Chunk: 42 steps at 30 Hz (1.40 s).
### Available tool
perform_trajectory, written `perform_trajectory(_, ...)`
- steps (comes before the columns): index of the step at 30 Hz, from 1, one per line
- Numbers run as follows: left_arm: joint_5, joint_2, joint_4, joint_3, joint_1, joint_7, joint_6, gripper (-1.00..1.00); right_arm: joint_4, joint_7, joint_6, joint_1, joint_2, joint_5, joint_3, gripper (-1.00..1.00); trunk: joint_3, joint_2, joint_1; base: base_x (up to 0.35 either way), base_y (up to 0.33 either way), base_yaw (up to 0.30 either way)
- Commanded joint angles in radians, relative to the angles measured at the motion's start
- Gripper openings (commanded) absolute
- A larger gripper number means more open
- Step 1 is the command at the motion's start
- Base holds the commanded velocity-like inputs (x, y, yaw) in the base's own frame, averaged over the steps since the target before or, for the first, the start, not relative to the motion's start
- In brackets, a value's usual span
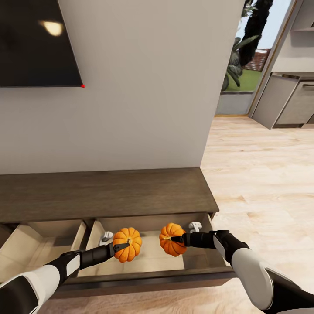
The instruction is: Place each of the two pumpkins and all three candles from the living room inside a cabinet in the living room (use any cabinet), then make sure every cabinet is closed, and position the cauldron so it is next to a table in the living room.
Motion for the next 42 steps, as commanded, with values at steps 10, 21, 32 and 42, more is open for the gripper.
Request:
perform_trajectory(10,0.0,0.001,-0.007,0.004,0.0,0.001,0.004,-1.0,0.0,-0.004,0.001,0.0,0.001,-0.003,-0.001,-1.0,-0.031,-0.07,0.038,0.0,0.0,0.0)
perform_trajectory(21,0.002,0.002,-0.007,0.004,0.0,0.001,0.005,-1.0,0.001,-0.005,0.003,0.0,0.001,-0.003,-0.001,-1.0,-0.053,-0.119,0.065,0.0,0.0,0.0)
perform_trajectory(32,0.002,0.003,-0.007,0.009,0.0,0.001,0.005,-1.0,0.001,-0.008,0.005,0.0,0.001,-0.005,-0.001,-1.0,-0.053,-0.119,0.065,0.099,0.0,0.0)
perform_trajectory(42,0.002,0.003,-0.006,0.01,-0.001,0.001,0.005,-1.0,0.001,-0.01,0.007,0.0,0.004,-0.001,0.002,-1.0,-0.053,-0.119,0.065,0.002,0.0,0.114)
